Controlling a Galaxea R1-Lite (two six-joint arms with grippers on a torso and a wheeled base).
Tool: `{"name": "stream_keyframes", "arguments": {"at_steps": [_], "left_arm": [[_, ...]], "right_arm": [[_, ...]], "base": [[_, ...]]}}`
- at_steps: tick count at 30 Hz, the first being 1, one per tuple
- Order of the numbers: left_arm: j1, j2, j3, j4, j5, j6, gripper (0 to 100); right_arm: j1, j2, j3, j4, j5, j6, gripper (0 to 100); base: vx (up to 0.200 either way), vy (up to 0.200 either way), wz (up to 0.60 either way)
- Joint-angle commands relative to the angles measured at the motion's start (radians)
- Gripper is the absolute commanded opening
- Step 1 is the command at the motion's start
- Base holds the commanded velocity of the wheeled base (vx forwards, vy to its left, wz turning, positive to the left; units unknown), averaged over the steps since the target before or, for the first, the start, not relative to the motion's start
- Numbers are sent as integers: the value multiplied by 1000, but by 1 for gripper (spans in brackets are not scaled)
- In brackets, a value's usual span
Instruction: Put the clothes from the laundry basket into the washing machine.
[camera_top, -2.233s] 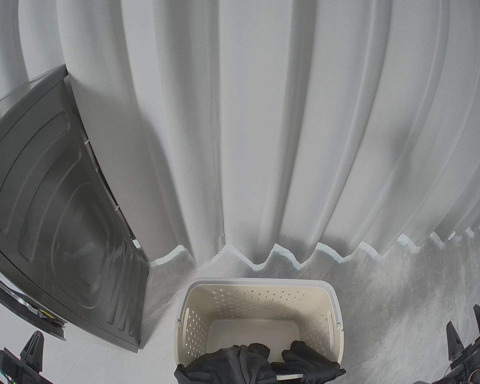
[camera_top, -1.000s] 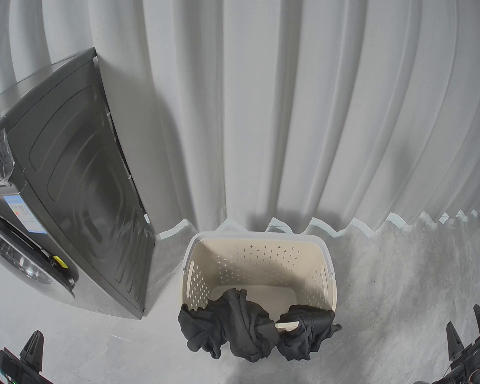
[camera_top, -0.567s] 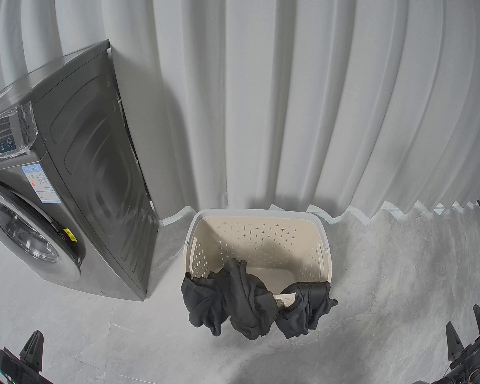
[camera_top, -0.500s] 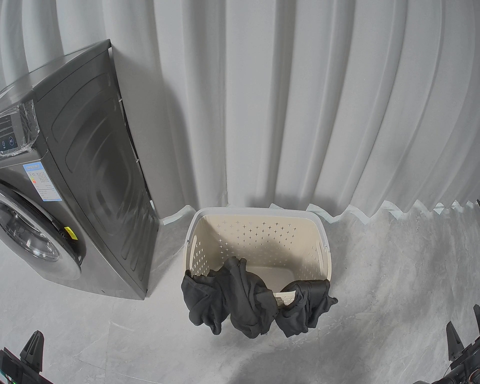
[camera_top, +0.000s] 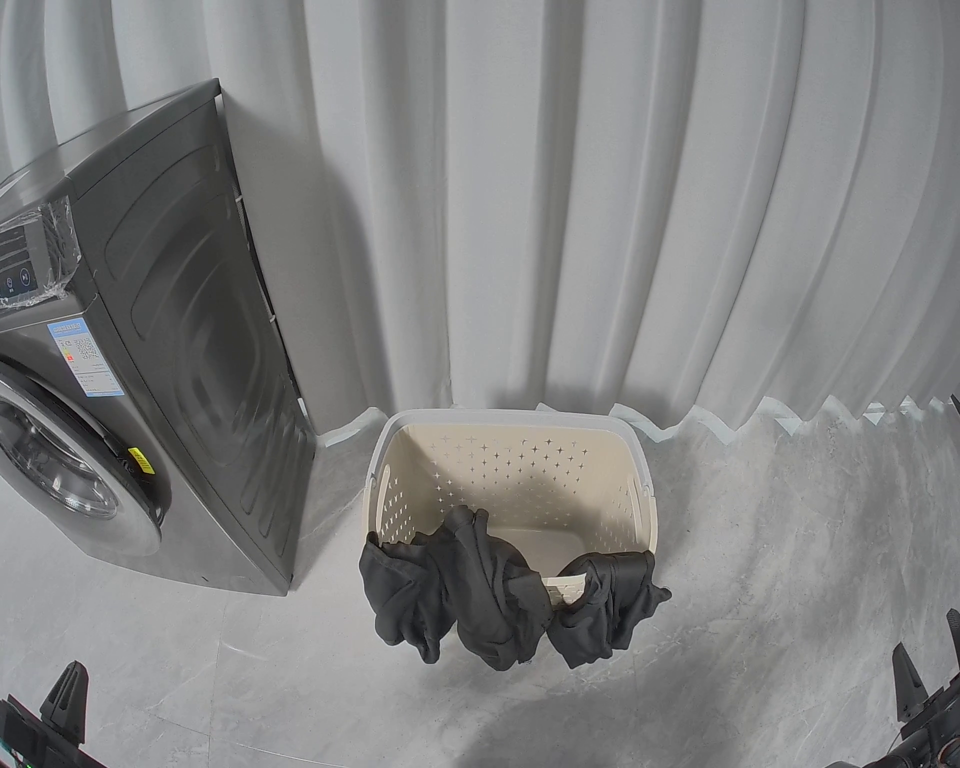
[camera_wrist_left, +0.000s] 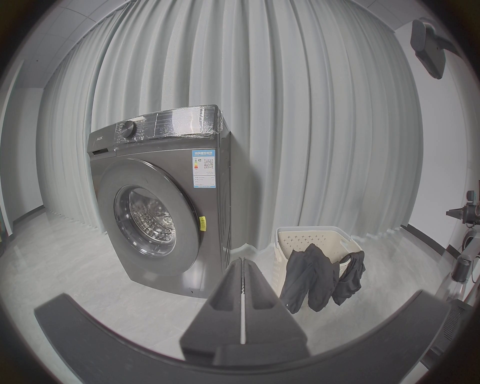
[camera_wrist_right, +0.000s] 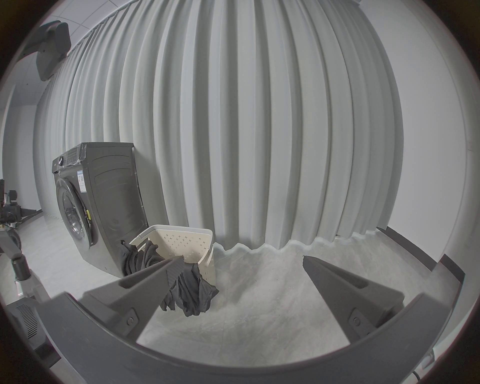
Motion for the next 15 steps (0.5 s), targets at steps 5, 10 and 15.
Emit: {"name": "stream_keyframes", "arguments": {"at_steps": [5, 10, 15], "left_arm": [[0, -18, 16, 0, 0, 0, 0], [0, -18, 16, 0, 0, 0, 0], [0, -18, 16, 0, 0, 0, 0]], "right_arm": [[0, -16, 18, 0, 0, 0, 100], [0, -16, 18, 0, 0, 0, 100], [0, -16, 18, 0, 0, 0, 100]], "base": [[0, 200, 0], [0, 200, 0], [0, 200, 0]]}}
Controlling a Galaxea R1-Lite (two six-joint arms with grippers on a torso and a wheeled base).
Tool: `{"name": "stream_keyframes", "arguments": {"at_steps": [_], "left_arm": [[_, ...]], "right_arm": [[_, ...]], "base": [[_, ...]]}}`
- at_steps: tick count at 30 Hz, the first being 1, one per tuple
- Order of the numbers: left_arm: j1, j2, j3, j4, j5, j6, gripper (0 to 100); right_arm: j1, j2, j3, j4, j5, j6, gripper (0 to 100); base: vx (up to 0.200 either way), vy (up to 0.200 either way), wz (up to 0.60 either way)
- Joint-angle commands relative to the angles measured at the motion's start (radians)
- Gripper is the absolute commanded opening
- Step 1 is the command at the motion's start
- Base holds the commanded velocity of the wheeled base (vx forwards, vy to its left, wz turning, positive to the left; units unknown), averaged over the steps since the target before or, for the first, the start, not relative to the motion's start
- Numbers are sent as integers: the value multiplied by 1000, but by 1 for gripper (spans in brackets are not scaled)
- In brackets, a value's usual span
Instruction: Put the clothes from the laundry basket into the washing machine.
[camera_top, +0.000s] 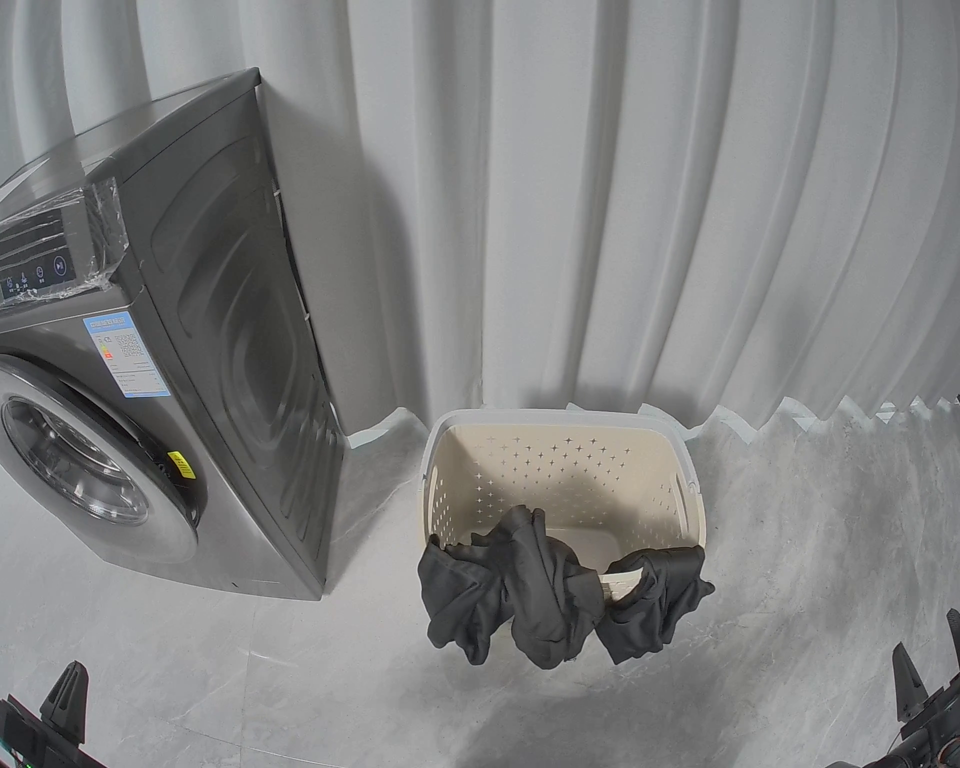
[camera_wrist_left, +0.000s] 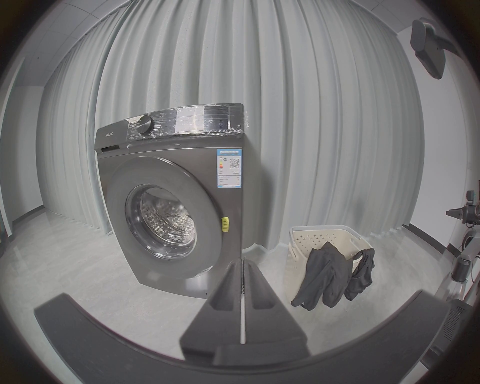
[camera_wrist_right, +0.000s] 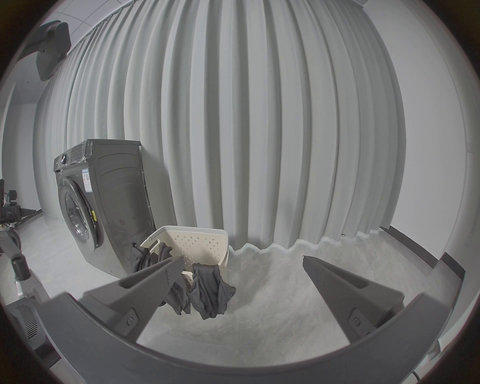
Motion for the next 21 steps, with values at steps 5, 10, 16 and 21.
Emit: {"name": "stream_keyframes", "arguments": {"at_steps": [5, 10, 16, 21], "left_arm": [[0, -18, 16, 0, 0, 0, 0], [0, -18, 16, 0, 0, -1, 0], [0, -18, 16, 0, 0, 0, 0], [0, -18, 16, 0, 2, 0, 0]], "right_arm": [[0, -16, 18, -1, 0, 0, 100], [0, -16, 18, -1, 0, 0, 100], [0, -16, 18, -1, 0, 0, 100], [0, -16, 18, -1, 0, 0, 100]], "base": [[0, 200, 0], [0, 200, 0], [0, 200, 0], [0, 200, 0]]}}
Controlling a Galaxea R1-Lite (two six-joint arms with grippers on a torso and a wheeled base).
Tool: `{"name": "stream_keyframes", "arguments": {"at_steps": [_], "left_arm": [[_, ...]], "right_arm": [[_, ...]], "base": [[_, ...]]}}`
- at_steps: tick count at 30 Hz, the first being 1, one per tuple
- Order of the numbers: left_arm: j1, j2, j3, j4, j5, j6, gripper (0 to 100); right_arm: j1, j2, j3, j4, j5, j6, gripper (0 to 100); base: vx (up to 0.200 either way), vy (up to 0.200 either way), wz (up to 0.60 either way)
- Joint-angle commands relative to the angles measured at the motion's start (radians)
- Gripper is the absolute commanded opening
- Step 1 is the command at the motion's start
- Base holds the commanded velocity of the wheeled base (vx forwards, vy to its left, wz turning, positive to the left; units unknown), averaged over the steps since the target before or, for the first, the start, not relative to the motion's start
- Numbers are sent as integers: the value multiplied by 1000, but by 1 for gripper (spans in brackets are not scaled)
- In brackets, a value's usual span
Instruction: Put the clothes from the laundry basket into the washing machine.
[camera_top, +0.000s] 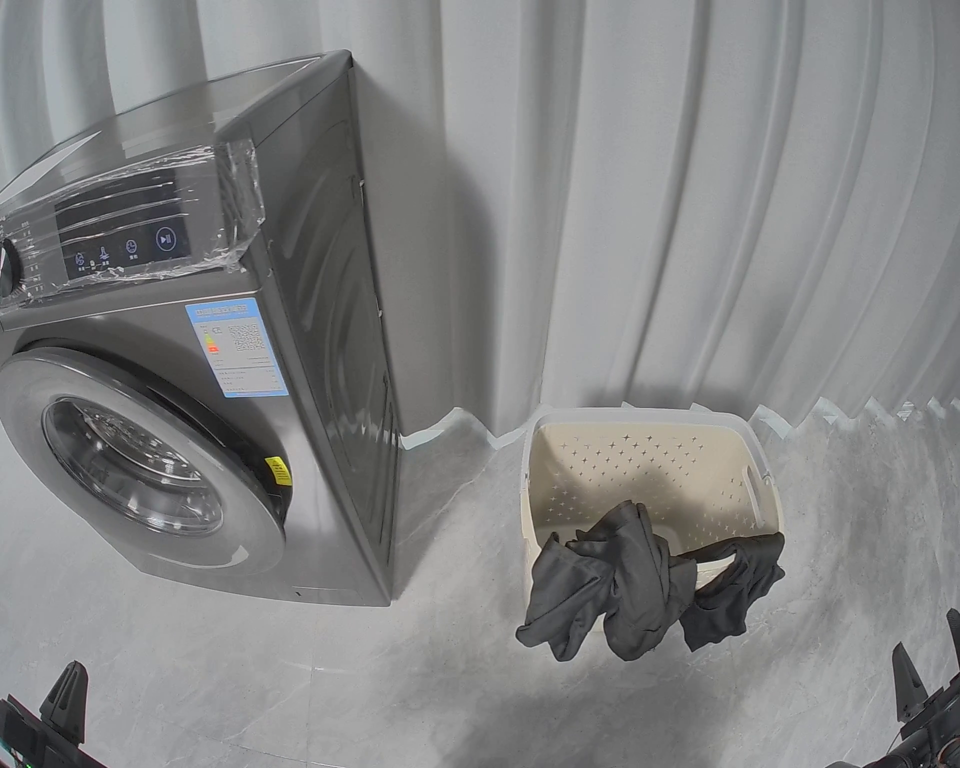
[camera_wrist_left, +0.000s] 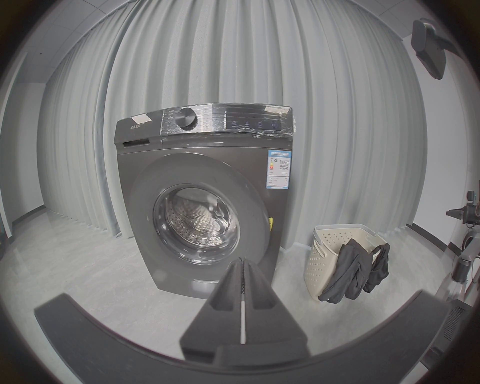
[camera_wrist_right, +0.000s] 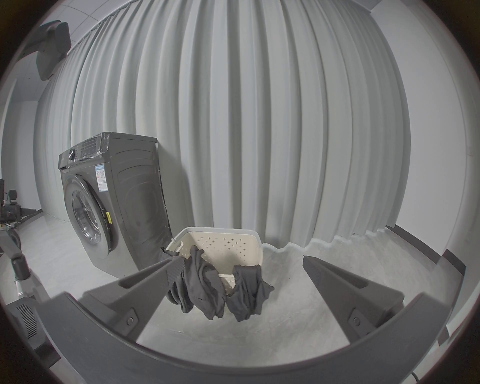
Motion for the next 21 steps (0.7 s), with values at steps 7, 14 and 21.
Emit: {"name": "stream_keyframes", "arguments": {"at_steps": [7, 14, 21], "left_arm": [[0, -18, 16, 0, 1, -1, 0], [0, -18, 16, 0, 1, -1, 0], [0, -18, 16, 0, -1, -1, 0]], "right_arm": [[0, -16, 18, -1, 0, 0, 100], [0, -16, 18, -1, 0, 0, 100], [0, -16, 18, -1, 0, 0, 100]], "base": [[0, 200, 0], [0, 200, 0], [0, 200, 0]]}}
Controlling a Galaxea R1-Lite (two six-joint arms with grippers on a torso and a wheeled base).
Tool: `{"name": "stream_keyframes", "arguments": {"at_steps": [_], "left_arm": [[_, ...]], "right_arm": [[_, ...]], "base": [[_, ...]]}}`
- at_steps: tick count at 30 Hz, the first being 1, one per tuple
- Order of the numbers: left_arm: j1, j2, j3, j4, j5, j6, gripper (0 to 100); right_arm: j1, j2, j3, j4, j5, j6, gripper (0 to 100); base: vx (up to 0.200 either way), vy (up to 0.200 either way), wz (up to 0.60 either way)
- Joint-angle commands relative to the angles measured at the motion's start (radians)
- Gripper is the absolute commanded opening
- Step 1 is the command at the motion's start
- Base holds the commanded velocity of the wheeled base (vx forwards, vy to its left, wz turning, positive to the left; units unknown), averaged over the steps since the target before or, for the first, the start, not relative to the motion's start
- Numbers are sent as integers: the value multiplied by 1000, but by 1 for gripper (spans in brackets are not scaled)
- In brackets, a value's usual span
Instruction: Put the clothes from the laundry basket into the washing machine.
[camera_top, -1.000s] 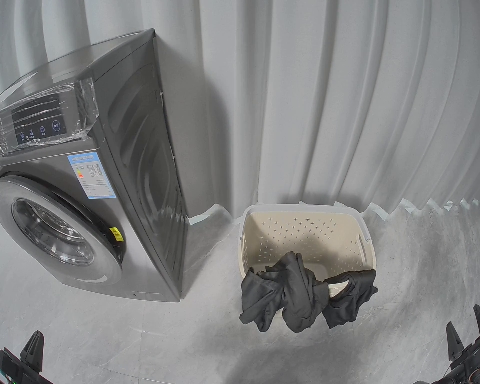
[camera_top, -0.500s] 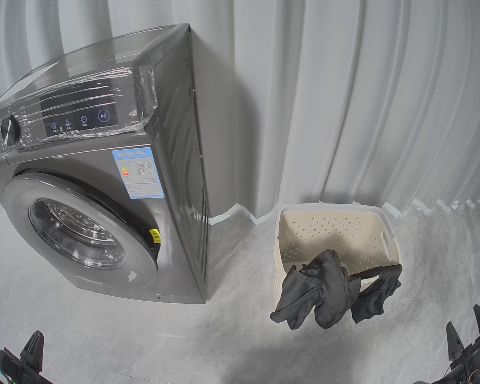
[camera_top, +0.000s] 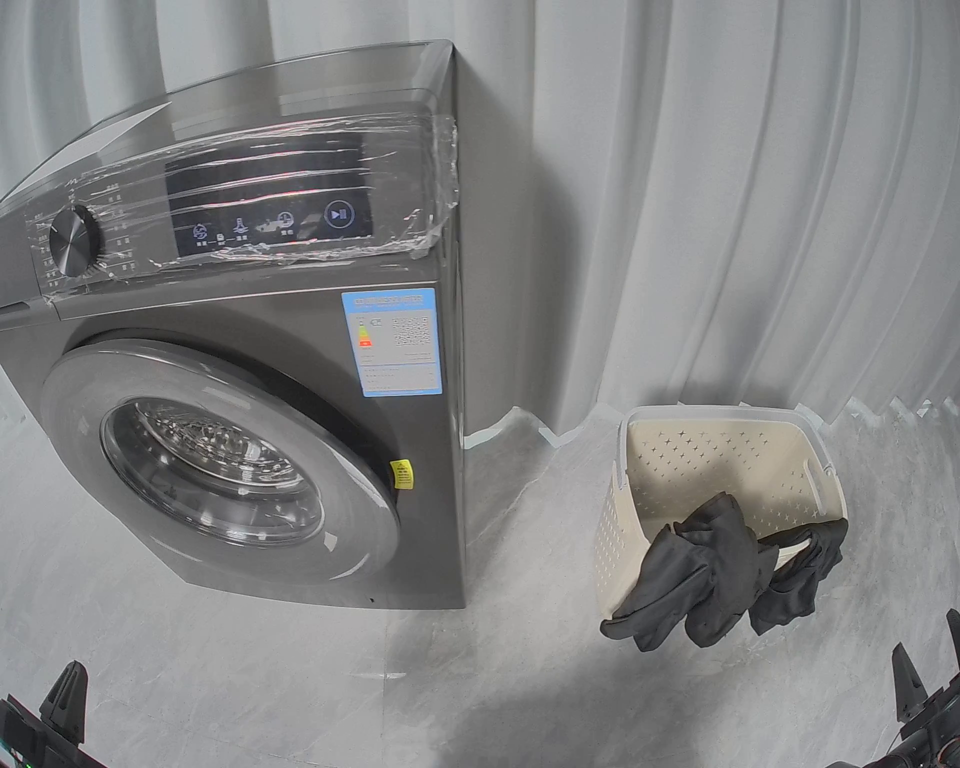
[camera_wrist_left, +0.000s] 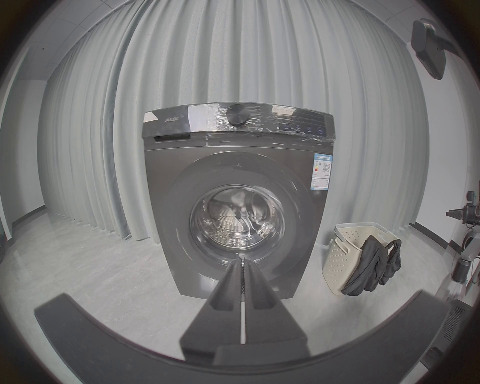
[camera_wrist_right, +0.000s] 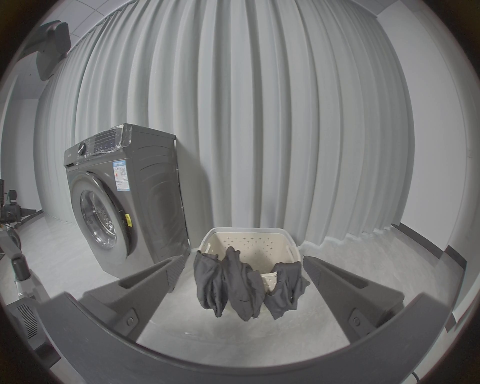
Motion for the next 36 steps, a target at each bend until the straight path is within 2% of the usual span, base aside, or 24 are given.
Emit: {"name": "stream_keyframes", "arguments": {"at_steps": [1, 36], "left_arm": [[0, -18, 16, 0, 0, 0, 0], [0, -18, 16, 0, 0, 0, 0]], "right_arm": [[0, -16, 18, -1, 0, 0, 100], [0, -16, 18, -1, 0, 0, 100]], "base": [[0, 200, 0], [0, 200, 0]]}}
